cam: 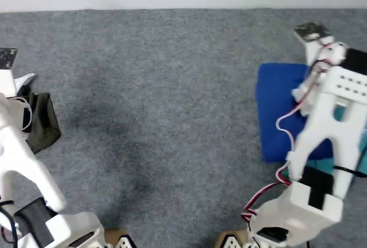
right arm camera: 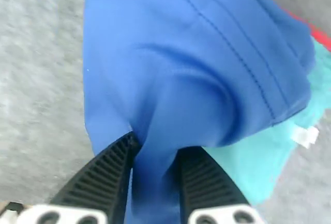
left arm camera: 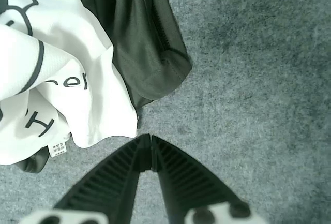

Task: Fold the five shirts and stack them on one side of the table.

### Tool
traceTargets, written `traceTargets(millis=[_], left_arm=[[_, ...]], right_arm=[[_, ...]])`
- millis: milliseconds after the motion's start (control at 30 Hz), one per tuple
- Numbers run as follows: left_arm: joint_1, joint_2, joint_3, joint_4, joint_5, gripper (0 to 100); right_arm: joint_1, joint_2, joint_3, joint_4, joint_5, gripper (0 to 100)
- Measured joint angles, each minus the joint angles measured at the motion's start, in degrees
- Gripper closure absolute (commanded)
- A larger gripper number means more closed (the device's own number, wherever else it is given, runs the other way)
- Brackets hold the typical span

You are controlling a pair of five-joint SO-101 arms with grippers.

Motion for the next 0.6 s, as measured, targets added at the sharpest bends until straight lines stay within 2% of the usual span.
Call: traceTargets(millis=[333, 600], left_arm=[[0.0, 0.0, 0.0, 0.0, 0.0, 100], [0.0, 0.0, 0.0, 0.0, 0.0, 100]], right_arm=[[9.6, 1.1, 0.4, -3.7, 5.8, 98.9], [15.7, 8.3, 0.4, -9.5, 6.1, 95.4]])
